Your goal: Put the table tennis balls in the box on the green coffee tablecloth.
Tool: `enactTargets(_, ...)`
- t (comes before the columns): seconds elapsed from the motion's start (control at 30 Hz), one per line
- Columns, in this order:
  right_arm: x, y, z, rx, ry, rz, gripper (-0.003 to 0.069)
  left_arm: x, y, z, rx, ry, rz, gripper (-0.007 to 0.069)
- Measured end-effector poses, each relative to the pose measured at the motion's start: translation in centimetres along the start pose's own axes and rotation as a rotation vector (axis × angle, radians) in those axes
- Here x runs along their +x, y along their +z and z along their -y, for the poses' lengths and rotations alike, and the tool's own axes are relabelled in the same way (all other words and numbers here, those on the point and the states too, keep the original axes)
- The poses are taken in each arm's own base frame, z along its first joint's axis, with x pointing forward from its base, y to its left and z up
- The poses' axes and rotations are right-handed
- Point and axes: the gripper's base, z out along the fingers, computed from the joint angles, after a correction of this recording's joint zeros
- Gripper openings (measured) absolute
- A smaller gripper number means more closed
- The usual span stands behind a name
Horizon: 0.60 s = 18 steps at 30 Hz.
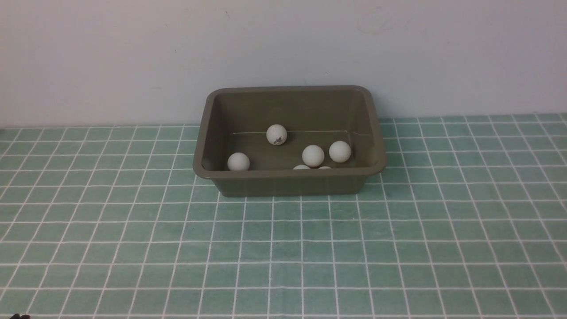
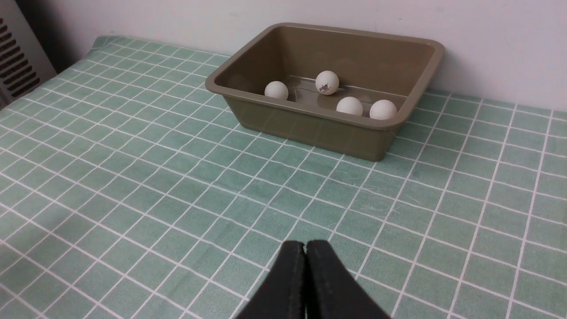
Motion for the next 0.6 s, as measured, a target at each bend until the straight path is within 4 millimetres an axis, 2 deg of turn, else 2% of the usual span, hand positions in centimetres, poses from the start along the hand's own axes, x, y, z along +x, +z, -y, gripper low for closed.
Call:
enactTargets(0.03, 0.0, 0.0, 0.5, 0.06, -0.107, -0.004, -0.0015, 0.0, 0.0, 0.0, 0.0, 0.0, 0.0, -0.0004)
enactTargets(0.07, 0.0, 0.0, 0.6, 0.062, -0.107, 0.0, -0.0015, 0.0, 0.0, 0.0, 0.0, 0.0, 0.001, -0.0004)
enactTargets(0.1, 0.0, 0.0, 1.1, 0.122, -0.22, -0.012, -0.0015, 0.0, 0.0, 0.0, 0.0, 0.0, 0.0, -0.0004)
enactTargets(0.17, 0.1, -0.1, 1.7, 0.185, -0.341, -0.034, -0.0015, 0.0, 0.0, 0.0, 0.0, 0.0, 0.0, -0.0004)
enactTargets(0.27, 0.2, -0.2, 2.2, 0.232, -0.429, -0.071, -0.0015, 0.0, 0.0, 0.0, 0.0, 0.001, -0.001, -0.0004)
enactTargets(0.6, 0.3, -0.1, 2.3, 0.247, -0.448, -0.072, -0.0015, 0.0, 0.0, 0.0, 0.0, 0.001, -0.003, -0.0004)
